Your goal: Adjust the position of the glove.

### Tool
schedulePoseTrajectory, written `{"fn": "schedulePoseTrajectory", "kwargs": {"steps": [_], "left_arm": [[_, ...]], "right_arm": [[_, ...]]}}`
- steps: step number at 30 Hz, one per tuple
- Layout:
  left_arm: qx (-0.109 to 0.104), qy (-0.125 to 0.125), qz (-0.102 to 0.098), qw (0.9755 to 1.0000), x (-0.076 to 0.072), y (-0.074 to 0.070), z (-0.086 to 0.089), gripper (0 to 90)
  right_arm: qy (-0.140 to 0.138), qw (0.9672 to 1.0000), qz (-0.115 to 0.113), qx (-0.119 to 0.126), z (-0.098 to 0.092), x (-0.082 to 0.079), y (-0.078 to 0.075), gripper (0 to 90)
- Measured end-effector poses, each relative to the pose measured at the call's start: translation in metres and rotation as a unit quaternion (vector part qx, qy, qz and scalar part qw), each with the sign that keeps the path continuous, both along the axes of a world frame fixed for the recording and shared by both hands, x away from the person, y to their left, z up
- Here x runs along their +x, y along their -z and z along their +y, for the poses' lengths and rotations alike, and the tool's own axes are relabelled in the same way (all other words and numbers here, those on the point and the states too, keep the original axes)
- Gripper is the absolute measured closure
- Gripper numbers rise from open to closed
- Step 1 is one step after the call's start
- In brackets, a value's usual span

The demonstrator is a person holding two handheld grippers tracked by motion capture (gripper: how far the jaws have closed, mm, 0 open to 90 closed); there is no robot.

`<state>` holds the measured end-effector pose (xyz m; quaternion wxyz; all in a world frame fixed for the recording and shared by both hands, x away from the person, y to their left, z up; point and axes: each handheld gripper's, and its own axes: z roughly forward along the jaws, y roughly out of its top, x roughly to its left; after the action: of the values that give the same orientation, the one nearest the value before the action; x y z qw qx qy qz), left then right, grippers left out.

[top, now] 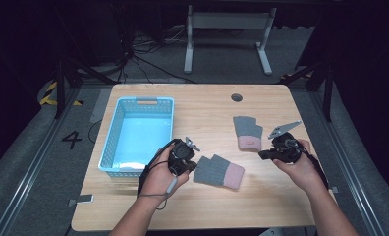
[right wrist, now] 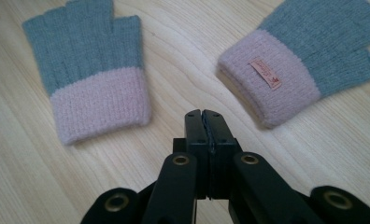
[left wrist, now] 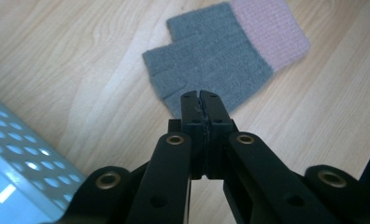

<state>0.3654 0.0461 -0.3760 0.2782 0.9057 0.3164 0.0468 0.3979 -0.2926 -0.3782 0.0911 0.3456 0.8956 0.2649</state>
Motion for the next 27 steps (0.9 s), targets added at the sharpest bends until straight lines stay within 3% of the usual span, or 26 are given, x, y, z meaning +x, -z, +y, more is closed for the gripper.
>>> {"fn": "schedulePoseTrajectory", "kwargs": {"steps": [14,22,27], "left_arm": [[-0.009,0.008,0.024,0.9996,0.004,-0.003,-0.005,90.0],[-0.005,0.018,0.034,0.9993,0.008,0.004,-0.015,89.9],[0.000,0.023,0.037,0.9991,0.010,0.008,-0.019,89.9]], "right_arm": [[-0.037,0.9992,0.005,0.014,0.014,-0.014,-0.004,90.0],[-0.078,0.9966,0.010,0.023,0.037,-0.028,0.001,90.0],[-0.102,0.9944,0.020,0.017,0.053,-0.034,0.007,90.0]]}}
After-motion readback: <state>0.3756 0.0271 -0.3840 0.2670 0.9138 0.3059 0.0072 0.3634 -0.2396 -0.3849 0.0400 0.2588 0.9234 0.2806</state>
